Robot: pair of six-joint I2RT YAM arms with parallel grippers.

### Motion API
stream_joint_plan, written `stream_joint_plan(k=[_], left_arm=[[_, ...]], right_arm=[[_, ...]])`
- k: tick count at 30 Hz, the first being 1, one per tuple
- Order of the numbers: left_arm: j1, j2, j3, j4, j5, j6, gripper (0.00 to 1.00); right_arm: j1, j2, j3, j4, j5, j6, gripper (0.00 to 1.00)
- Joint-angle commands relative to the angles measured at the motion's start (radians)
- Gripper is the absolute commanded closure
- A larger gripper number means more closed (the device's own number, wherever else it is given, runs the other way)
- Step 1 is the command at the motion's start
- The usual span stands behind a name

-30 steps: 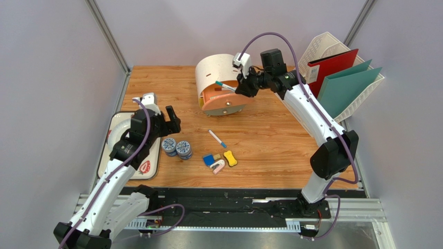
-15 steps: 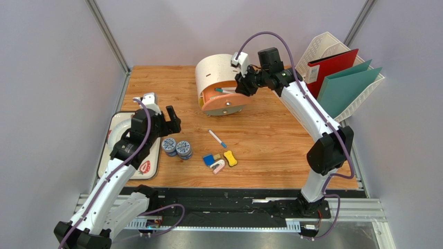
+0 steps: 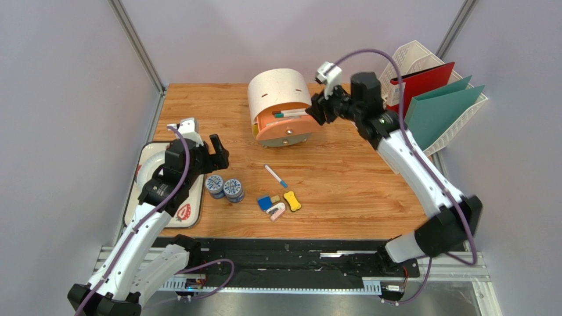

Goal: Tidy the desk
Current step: Place the stationery in the drawer, then pick up the stationery from the center of the board.

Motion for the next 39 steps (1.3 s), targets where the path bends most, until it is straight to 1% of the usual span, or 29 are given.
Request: stream_joint_plan(k=[1, 2, 3, 4, 6, 9, 12, 15, 19, 23, 29, 30, 32, 37, 39], left_arm=[[0.008, -0.029, 0.026, 0.032, 0.015, -0.004, 0.01], [0.008, -0.029, 0.029, 0.029, 0.014, -0.002, 0.01], [0.008, -0.026, 0.032, 0.024, 0.012, 0.001, 0.01], [0.008, -0.021, 0.035, 0.022, 0.012, 0.002, 0.01], [0.010, -0.018, 0.038, 0.024, 0.015, 0.002, 0.01], [0.010, -0.011, 0.038, 0.032, 0.024, -0.001, 0.01], [0.010, -0.007, 0.040, 0.033, 0.032, -0.008, 0.01], [0.010, -0.011, 0.034, 0.030, 0.032, -0.015, 0.01], [0.010, -0.020, 0.022, 0.032, 0.034, -0.024, 0.01], [0.010, -0.023, 0.023, 0.025, 0.029, -0.025, 0.01], [0.008, -0.023, 0.018, 0.024, 0.025, -0.022, 0.01], [0.010, -0.024, 0.017, 0.024, 0.023, -0.024, 0.01], [0.008, -0.023, 0.017, 0.021, 0.020, -0.018, 0.01], [0.010, -0.023, 0.018, 0.015, 0.008, -0.007, 0.01], [0.010, -0.024, 0.018, 0.013, 0.002, -0.005, 0.01]], right_arm=[[0.014, -0.317, -0.351, 0.431, -0.006, 0.324, 0.38], [0.025, -0.353, -0.417, 0.452, -0.007, 0.360, 0.33], [0.037, -0.382, -0.539, 0.493, -0.004, 0.387, 0.33], [0.066, -0.427, -0.582, 0.501, 0.003, 0.397, 0.33], [0.100, -0.465, -0.695, 0.501, 0.013, 0.429, 0.33], [0.129, -0.478, -0.795, 0.483, 0.022, 0.438, 0.32], [0.139, -0.464, -0.847, 0.464, 0.024, 0.450, 0.32], [0.151, -0.441, -0.901, 0.496, 0.051, 0.464, 0.33], [0.185, -0.375, -0.924, 0.556, 0.131, 0.481, 0.32], [0.249, -0.260, -0.918, 0.623, 0.227, 0.503, 0.32], [0.330, -0.084, -0.909, 0.815, 0.367, 0.569, 0.33], [0.339, -0.061, -0.901, 0.831, 0.375, 0.570, 0.34], [0.367, 0.002, -0.878, 0.872, 0.437, 0.572, 0.34], [0.396, 0.137, -0.825, 0.912, 0.482, 0.567, 0.37], [0.402, 0.164, -0.811, 0.930, 0.496, 0.564, 0.38]])
